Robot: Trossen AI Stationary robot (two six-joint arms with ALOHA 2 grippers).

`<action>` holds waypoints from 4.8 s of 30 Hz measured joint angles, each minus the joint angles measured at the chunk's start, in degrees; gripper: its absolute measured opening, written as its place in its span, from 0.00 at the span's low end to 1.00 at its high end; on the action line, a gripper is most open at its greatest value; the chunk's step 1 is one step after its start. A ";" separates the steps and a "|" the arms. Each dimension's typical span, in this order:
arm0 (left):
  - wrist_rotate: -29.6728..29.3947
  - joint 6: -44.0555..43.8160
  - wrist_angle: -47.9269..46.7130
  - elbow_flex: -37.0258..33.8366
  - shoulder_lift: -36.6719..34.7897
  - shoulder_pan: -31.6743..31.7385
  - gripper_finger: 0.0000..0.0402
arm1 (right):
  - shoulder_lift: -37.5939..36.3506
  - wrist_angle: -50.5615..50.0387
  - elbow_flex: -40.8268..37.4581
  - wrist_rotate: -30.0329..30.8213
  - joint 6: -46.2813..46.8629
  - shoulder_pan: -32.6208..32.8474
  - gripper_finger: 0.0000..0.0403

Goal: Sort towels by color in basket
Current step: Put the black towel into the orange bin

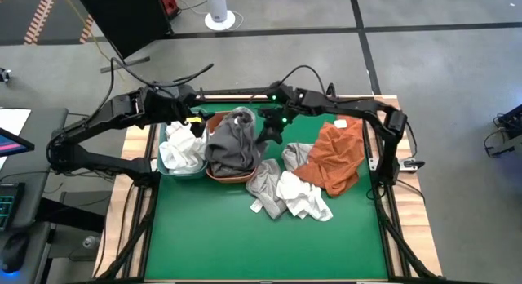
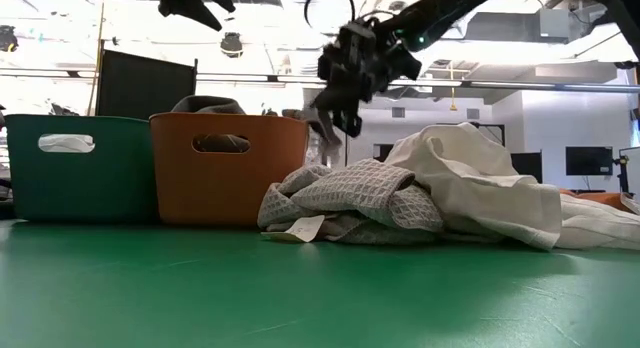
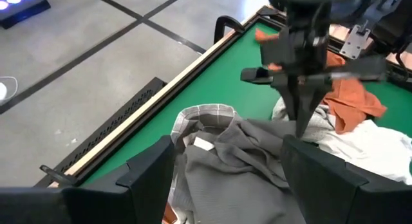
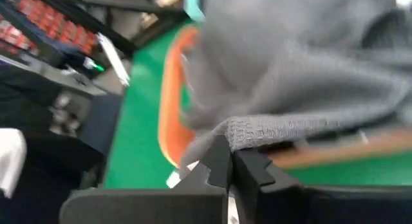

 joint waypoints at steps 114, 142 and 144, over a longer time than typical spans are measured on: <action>8.93 -1.40 29.73 -23.03 10.23 -7.15 0.67 | -1.08 6.51 9.90 24.76 -1.04 12.44 0.58; -2.49 -14.79 31.31 -23.26 10.17 -11.80 0.67 | -1.06 9.20 9.87 25.97 0.87 10.59 0.58; -3.91 -14.94 32.80 -23.26 10.60 -11.80 0.66 | -1.06 9.23 9.87 26.06 0.91 10.85 0.58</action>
